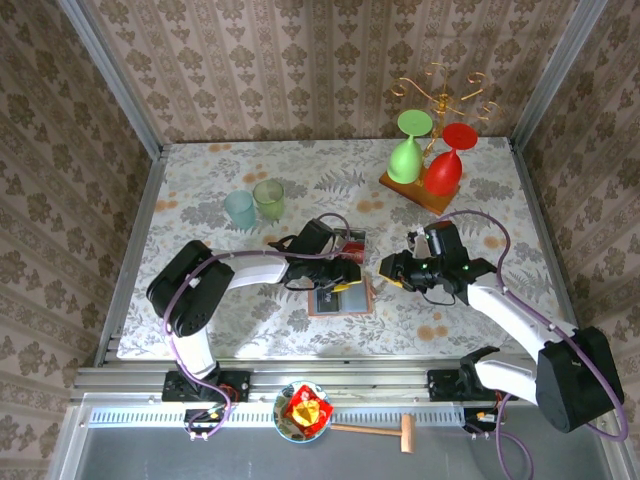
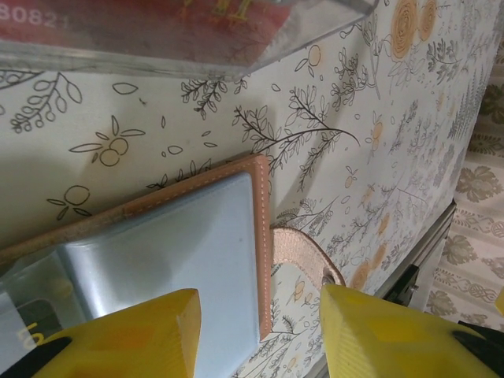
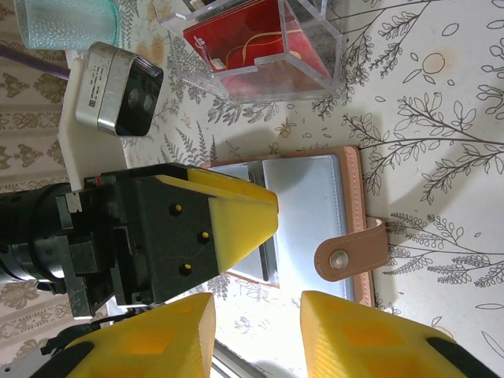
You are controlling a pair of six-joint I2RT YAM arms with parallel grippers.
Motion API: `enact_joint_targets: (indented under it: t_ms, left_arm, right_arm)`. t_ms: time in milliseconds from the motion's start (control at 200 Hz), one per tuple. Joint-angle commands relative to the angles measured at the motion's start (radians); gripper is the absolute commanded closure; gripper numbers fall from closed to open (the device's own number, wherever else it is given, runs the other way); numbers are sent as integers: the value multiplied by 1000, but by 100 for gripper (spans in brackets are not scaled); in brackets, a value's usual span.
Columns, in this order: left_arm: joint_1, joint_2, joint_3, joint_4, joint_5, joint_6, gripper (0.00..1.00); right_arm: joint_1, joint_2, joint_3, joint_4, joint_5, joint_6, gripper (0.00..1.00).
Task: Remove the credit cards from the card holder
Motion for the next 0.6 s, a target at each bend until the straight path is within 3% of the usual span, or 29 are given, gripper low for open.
enact_joint_targets:
  t_ms: [0,595]
  left_arm:
    - [-8,2,22,-9,21,23,56]
    - [32,-129,-52,-27,-9,30,56]
  right_arm:
    - [-5,-17,-17,-22,3,-9,66]
    - [49,41,-11,64,-7,51,66]
